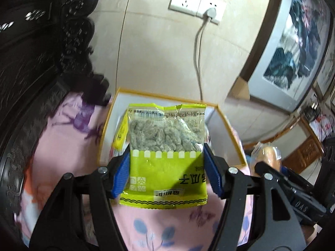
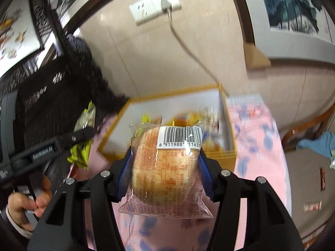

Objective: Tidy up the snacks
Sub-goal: 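Carry both snacks over the yellow box and open both tools to drop them, then move both tools back from the box to the last two snacks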

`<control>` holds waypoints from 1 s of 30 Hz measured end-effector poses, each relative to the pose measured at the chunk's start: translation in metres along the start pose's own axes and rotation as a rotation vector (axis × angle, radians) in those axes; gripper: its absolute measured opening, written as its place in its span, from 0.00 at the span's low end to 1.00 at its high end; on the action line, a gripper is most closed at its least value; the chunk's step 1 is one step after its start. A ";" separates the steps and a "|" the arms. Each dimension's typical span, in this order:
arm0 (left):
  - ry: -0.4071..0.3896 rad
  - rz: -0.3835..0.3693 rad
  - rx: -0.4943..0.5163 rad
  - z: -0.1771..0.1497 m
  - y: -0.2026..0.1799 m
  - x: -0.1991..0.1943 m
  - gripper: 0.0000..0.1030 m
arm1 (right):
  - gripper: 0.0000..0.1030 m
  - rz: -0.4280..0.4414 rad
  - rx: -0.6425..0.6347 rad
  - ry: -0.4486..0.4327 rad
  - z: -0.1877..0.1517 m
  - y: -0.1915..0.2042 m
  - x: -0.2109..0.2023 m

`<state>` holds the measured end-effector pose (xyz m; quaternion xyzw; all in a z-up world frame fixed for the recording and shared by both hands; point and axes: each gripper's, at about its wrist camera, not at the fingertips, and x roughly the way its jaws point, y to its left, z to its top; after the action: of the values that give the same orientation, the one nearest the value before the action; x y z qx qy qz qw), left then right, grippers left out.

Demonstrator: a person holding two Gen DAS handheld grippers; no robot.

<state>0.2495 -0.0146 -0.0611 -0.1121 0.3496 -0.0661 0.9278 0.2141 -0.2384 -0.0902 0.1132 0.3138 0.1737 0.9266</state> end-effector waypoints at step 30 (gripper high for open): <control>0.051 0.148 0.068 -0.012 -0.018 0.019 0.98 | 0.99 -0.111 0.033 0.125 -0.072 -0.002 0.004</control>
<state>0.2549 -0.0381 -0.0774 -0.0527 0.3782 -0.0121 0.9242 0.1731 -0.2315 -0.1487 0.0996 0.3795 0.1236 0.9114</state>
